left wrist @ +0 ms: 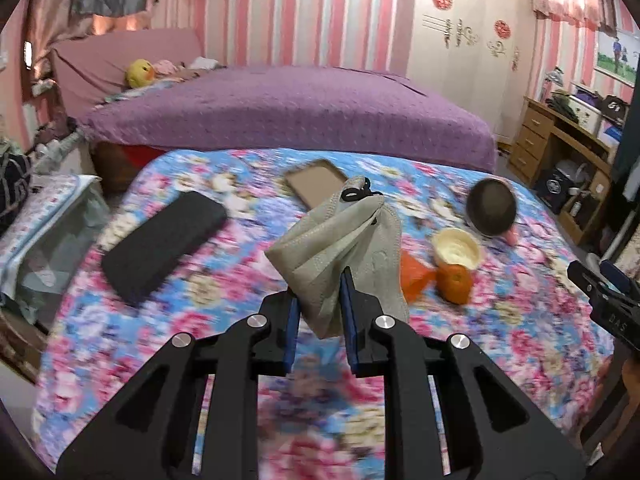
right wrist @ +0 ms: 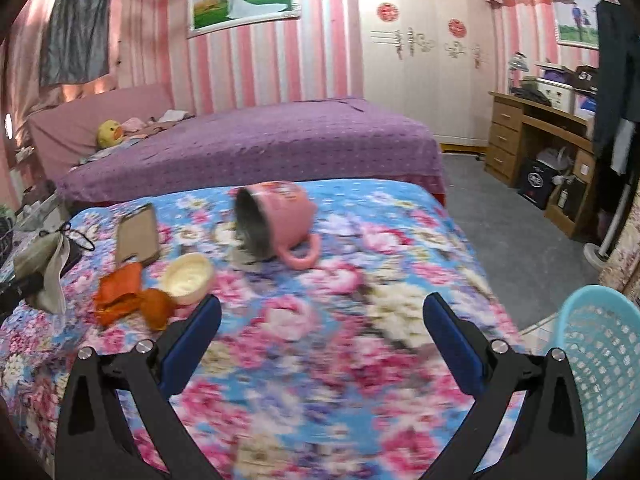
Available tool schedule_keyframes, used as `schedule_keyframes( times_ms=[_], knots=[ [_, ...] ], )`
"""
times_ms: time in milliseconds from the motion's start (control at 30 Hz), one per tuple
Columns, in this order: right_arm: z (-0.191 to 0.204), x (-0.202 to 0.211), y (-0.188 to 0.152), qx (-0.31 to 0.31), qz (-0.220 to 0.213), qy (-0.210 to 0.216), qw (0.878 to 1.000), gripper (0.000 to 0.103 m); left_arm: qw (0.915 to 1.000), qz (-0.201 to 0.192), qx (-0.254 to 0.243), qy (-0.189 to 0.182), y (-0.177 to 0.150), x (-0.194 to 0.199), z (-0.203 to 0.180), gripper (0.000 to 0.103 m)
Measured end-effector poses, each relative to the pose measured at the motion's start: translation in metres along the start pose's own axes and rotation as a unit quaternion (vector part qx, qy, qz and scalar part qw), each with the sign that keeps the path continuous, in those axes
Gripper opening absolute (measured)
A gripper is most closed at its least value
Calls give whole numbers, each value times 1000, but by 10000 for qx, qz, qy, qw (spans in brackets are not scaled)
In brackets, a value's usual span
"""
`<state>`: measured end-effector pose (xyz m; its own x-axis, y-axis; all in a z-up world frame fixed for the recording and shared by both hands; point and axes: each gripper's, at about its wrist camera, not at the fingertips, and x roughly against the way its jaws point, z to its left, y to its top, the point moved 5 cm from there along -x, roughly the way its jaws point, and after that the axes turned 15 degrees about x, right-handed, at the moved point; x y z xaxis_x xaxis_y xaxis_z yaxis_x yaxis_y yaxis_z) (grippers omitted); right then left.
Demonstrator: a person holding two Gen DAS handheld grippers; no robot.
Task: Collect trash
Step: 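Grasp the mandarin orange with the right gripper while the left gripper holds the pouch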
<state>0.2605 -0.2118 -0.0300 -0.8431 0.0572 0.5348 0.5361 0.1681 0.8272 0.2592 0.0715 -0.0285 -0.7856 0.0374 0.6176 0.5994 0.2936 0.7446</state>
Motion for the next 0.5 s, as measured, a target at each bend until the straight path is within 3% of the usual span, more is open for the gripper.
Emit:
schedule_keyframes(
  times_ms=[167, 333, 500],
  knots=[
    [45, -13, 8, 371, 87, -27, 9993, 99, 9994, -127, 166, 271, 12, -4, 33, 17],
    [80, -30, 16, 757, 308, 167, 9965, 98, 9985, 3, 432, 343, 17, -13, 60, 17],
    [97, -48, 20, 677, 599, 458, 9949, 97, 9978, 125, 600, 250, 19, -15, 68, 17]
  ],
)
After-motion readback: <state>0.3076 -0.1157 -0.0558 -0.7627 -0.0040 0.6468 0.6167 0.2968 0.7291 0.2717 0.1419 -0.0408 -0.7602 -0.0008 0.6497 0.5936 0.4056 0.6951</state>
